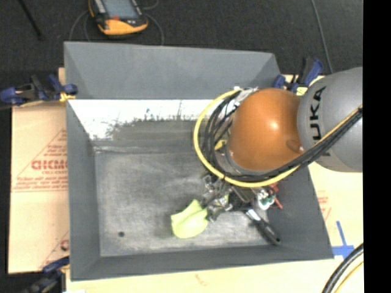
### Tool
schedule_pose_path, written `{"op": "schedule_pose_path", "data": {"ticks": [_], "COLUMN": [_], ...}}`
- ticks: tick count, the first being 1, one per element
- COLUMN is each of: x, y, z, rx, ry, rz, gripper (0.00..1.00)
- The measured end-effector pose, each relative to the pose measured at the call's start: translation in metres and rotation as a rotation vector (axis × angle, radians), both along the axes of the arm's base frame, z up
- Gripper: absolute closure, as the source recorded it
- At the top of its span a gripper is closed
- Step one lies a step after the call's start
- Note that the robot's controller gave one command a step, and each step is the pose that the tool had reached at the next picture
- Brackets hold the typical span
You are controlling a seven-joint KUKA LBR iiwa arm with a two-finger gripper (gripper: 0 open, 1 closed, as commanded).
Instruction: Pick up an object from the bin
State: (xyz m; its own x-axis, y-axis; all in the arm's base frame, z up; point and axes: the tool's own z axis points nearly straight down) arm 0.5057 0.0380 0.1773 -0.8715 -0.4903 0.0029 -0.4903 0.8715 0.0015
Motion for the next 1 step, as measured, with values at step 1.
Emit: {"op": "schedule_pose_path", "data": {"ticks": [1], "x": [0.0816], "y": [0.0310], "z": [0.0637], "rx": [0.002], "ry": [-0.006], "rz": [0.136], "gripper": [1.00]}}
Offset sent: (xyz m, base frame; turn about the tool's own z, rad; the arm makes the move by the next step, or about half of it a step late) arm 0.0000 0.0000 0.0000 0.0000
